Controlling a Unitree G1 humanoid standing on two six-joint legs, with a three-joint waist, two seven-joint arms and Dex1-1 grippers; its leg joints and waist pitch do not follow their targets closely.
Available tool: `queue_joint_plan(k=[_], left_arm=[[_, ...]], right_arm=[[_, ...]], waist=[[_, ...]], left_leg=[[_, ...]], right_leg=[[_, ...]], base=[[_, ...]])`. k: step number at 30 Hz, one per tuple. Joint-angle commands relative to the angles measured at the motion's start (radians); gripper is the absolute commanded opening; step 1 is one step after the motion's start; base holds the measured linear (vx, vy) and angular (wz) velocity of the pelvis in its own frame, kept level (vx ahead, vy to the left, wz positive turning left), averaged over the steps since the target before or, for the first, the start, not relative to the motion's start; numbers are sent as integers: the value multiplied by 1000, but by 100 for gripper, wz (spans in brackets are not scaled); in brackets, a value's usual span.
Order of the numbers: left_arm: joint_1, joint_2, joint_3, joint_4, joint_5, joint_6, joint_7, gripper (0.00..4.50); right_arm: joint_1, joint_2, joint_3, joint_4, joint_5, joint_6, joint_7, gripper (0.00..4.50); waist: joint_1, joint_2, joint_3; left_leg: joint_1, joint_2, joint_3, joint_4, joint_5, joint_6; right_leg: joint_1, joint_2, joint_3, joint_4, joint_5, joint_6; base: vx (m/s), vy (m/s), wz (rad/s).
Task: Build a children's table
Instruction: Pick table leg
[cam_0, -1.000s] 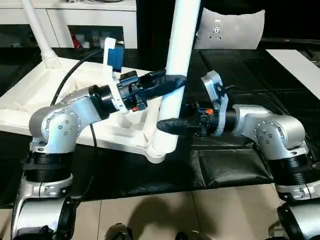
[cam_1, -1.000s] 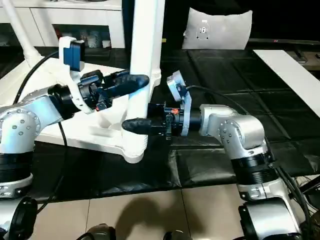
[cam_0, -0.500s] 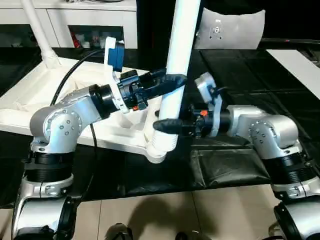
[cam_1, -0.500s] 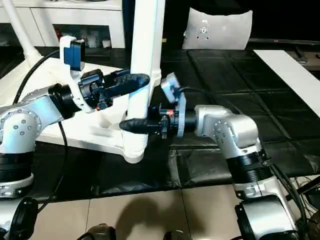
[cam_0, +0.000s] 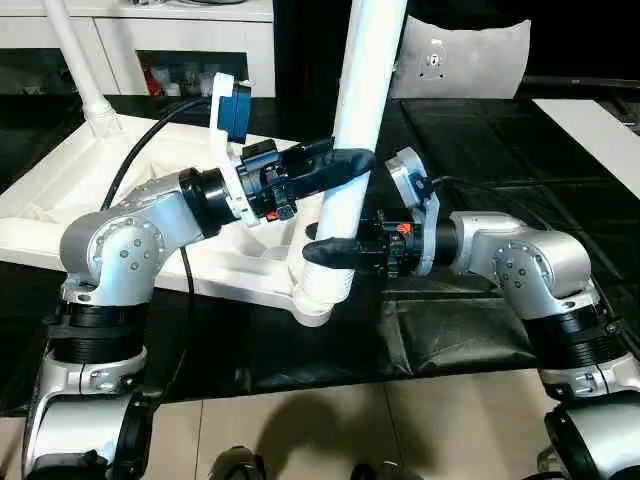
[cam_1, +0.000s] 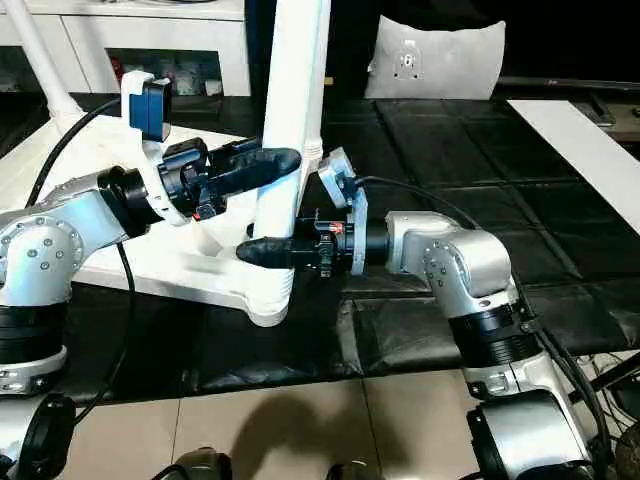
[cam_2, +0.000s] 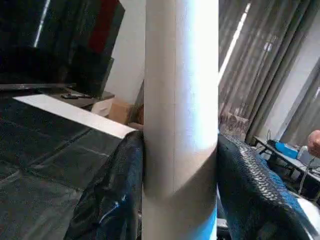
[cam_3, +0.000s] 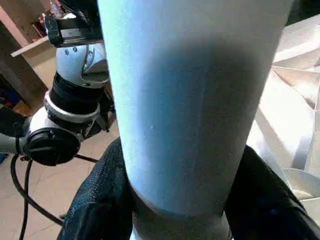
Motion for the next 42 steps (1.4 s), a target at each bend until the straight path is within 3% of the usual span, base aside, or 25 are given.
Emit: queue_joint_plan(k=[1, 2, 5, 10, 11, 14, 18, 19, 22, 23, 24, 26, 27, 28, 30, 31, 33, 34, 35, 36, 37, 39, 41, 42], left_arm=[[-30, -1, -50, -53, -18, 26, -54, 185], [-31, 0, -54, -58, -24, 34, -59, 185], [-29, -3, -101, -100, -22, 48, -71, 255], [-24, -12, -132, -109, 8, 42, -42, 268], [-24, -11, -134, -107, 14, 41, -38, 295], [-20, 6, -157, -118, 46, 16, -58, 307], [-34, -48, -77, -88, -11, 17, -5, 342], [-46, -89, -7, -62, -67, 8, 14, 346], [-55, -123, 60, -38, -131, 6, 26, 370], [-61, -151, 116, -6, -204, 1, 48, 379], [-60, -159, 129, 0, -223, -3, 54, 389], [-54, -177, 156, 6, -280, -2, 50, 400], [-54, -182, 162, 7, -292, -2, 52, 411], [-55, -208, 197, 21, -353, 1, 65, 417], [-55, -219, 212, 28, -379, 4, 72, 430], [-54, -226, 222, 26, -372, 1, 81, 438], [-57, -233, 243, 36, -331, -17, 130, 450], [-51, -225, 240, 34, -286, -41, 154, 450], [-36, -201, 235, 41, -171, -103, 236, 450], [-29, -191, 232, 45, -139, -124, 271, 450], [-3, -173, 224, 40, -88, -132, 331, 450], [38, -150, 221, 27, -38, -115, 430, 450], [81, -118, 189, -12, 33, -120, 464, 450], [173, -77, 144, -101, 142, -118, 525, 450]], right_arm=[[-21, 7, 3, 19, -8, -12, -2, 194], [-22, 9, 3, 21, -9, -14, -3, 194], [-19, 20, 10, 29, -21, -29, -11, 194], [-7, 30, 16, 28, -33, -41, -22, 194], [-5, 31, 17, 28, -36, -43, -24, 194], [7, 45, 21, 28, -48, -57, -40, 194], [14, 63, 1, 32, -35, -64, -62, 194], [22, 74, -16, 29, -24, -61, -73, 194], [34, 88, -38, 21, -11, -56, -89, 194], [55, 98, -62, -2, 14, -43, -104, 193], [64, 100, -67, -11, 20, -40, -107, 193], [90, 101, -71, -35, 29, -35, -116, 193], [96, 101, -71, -40, 30, -34, -119, 193], [129, 102, -69, -67, 33, -31, -133, 193], [144, 102, -67, -79, 32, -31, -140, 193], [158, 107, -71, -90, 31, -29, -153, 193], [190, 121, -87, -119, 23, -37, -198, 193], [207, 127, -92, -137, 16, -44, -226, 193], [232, 134, -100, -170, -22, -71, -293, 193], [239, 136, -102, -181, -33, -76, -318, 193], [257, 137, -98, -195, -81, -104, -373, 193], [288, 148, -104, -221, -133, -127, -459, 193], [312, 160, -112, -247, -151, -131, -505, 193], [355, 193, -134, -297, -165, -130, -583, 193]], waist=[[1, 8, -97], [1, 8, -97], [1, 9, -96], [3, 10, -94], [4, 13, -95], [5, 15, -96], [4, 17, -97], [7, 20, -98], [6, 19, -99], [7, 26, -99], [6, 22, -99], [8, 22, -101], [10, 39, -101], [6, 31, -98], [8, 27, -100], [8, 40, -101], [2, 33, -99], [3, 39, -98], [1, 38, -97], [-2, 34, -96], [-4, 21, -97], [-10, 29, -97], [-16, 17, -98], [-21, 19, -99]], left_leg=[[23, 15, -4, -68, -251, -45], [24, 15, -3, -67, -251, -45], [24, 16, -5, -69, -261, -48], [25, 15, -4, -69, -267, -50], [25, 14, -5, -68, -267, -51], [27, 15, -6, -69, -281, -54], [25, 15, -4, -67, -268, -56], [27, 14, -4, -66, -271, -56], [21, 12, -5, -65, -273, -54], [24, 10, -4, -64, -289, -50], [24, 10, -4, -64, -290, -48], [24, 10, -5, -65, -286, -44], [25, 10, -7, -65, -288, -48], [26, 10, -4, -65, -304, -48], [26, 7, -3, -63, -307, -41], [24, 7, -6, -65, -302, -40], [27, 6, -5, -65, -318, -38], [29, 5, -6, -65, -321, -39], [30, 6, -7, -66, -325, -38], [30, 7, -11, -70, -332, -49], [28, 1, -12, -69, -313, -59], [28, 1, -12, -68, -317, -62], [27, -1, -10, -67, -312, -60], [21, 5, -15, -73, -310, -59]], right_leg=[[47, -67, 37, -76, -380, -131], [47, -66, 37, -75, -376, -134], [47, -67, 37, -74, -373, -140], [46, -66, 38, -77, -383, -134], [47, -66, 38, -77, -386, -132], [45, -66, 37, -78, -391, -130], [47, -64, 37, -75, -350, -149], [46, -65, 37, -74, -348, -152], [52, -64, 35, -74, -335, -166], [48, -62, 34, -77, -344, -164], [49, -61, 33, -79, -343, -164], [51, -61, 33, -78, -344, -159], [49, -61, 33, -75, -343, -162], [48, -59, 32, -84, -356, -161], [51, -60, 31, -86, -375, -160], [52, -60, 30, -85, -390, -145], [50, -57, 27, -95, -437, -111], [47, -59, 27, -100, -478, -88], [44, -59, 26, -105, -496, -72], [43, -56, 23, -107, -526, -30], [43, -59, 20, -111, -579, 18], [40, -60, 19, -116, -599, 28], [36, -57, 17, -117, -604, 33], [37, -58, 20, -110, -577, 32]], base=[[0, 0, 0], [0, 0, 0], [0, 0, 0], [0, 0, 0], [0, 0, 0], [0, 0, 0], [0, 0, 0], [0, 0, 0], [0, 0, 0], [0, 0, 0], [0, 0, 0], [0, 0, 0], [0, 0, 0], [0, 0, 0], [0, 0, 0], [0, 0, 0], [0, 0, 0], [0, 0, 0], [0, 0, 0], [0, 0, 0], [0, 0, 0], [0, 0, 0], [0, 0, 0], [0, 0, 0]])
